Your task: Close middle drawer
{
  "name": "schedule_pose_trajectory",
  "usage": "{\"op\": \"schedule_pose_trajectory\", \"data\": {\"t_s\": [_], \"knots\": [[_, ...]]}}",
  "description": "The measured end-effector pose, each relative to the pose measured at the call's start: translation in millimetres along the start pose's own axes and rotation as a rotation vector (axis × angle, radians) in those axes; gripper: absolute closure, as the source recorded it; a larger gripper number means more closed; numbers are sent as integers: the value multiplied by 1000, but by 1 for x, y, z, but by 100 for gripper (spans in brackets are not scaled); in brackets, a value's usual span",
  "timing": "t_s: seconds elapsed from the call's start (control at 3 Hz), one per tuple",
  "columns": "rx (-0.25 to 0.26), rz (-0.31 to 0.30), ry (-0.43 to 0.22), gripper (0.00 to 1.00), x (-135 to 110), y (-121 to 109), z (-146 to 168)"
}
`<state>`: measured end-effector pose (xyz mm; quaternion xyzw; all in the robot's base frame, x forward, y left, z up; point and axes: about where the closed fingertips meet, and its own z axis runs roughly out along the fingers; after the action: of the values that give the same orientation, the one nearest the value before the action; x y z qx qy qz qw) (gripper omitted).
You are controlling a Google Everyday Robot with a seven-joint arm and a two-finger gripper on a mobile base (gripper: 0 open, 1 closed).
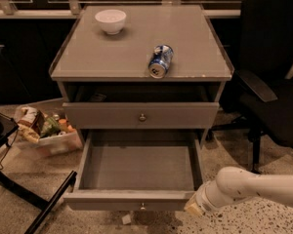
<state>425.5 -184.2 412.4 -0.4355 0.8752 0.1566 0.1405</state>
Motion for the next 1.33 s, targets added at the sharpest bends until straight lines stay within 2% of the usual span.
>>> {"op": "schedule_pose_trajectory", "data": {"t_s": [0.67, 1.0, 1.33], "knots": [[11, -48, -11, 35, -14, -15, 3], [-1, -99, -10, 12, -22, -20, 12], [-1, -99, -10, 0, -21, -13, 12]]}}
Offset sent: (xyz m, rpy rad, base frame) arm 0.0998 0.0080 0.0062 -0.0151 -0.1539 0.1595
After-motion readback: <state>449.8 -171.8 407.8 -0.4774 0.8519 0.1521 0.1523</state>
